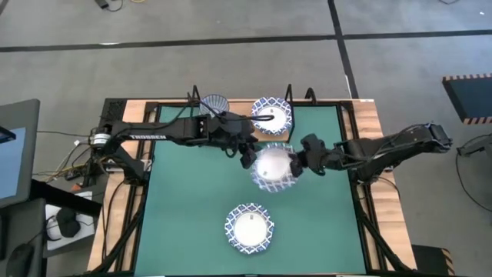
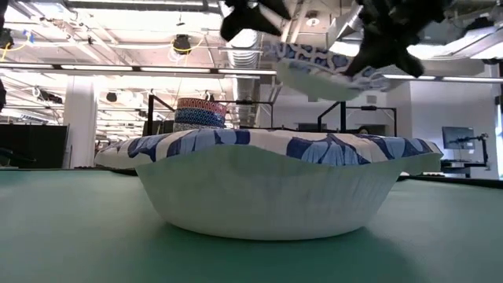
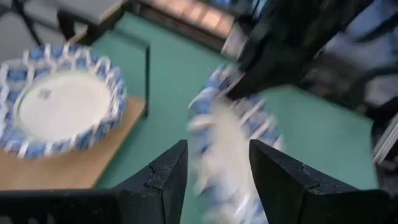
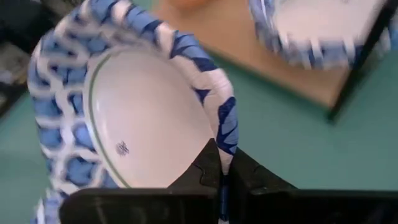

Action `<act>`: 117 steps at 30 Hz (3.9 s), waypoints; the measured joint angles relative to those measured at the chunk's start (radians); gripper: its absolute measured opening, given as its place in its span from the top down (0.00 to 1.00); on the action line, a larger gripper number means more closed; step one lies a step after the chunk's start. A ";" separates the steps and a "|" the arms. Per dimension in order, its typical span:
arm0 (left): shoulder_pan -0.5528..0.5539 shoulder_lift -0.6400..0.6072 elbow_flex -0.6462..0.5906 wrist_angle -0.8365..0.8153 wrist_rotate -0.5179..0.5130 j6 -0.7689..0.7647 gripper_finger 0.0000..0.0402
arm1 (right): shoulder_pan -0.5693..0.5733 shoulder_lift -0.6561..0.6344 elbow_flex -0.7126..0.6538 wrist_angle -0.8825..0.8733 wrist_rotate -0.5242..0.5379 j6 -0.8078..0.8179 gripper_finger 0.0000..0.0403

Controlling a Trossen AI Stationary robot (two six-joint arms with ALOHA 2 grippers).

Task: Place and stack bowls onto a shelf
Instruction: Stack the white patterned bowl on top of the stacked white patterned bowls on the shelf

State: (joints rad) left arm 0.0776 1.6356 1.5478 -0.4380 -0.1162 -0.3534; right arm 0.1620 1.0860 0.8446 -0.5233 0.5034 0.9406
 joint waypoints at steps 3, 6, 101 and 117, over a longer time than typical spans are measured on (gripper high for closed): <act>0.001 0.015 0.003 0.034 0.000 0.006 0.61 | -0.036 0.010 -0.003 0.038 0.027 -0.069 0.92; 0.012 0.037 0.001 0.025 0.000 0.007 0.61 | -0.067 0.016 -0.005 0.088 0.025 -0.157 0.94; 0.538 0.298 0.001 0.418 0.398 0.893 0.89 | -0.298 -0.230 -0.002 0.007 0.177 -0.048 0.66; 0.541 0.297 0.001 0.321 0.369 0.759 0.88 | -0.309 -0.203 -0.001 0.012 0.177 -0.042 0.66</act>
State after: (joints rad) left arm 0.6182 1.9324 1.5490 -0.1169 0.2527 0.4056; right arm -0.1467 0.8832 0.8432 -0.5115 0.6800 0.8987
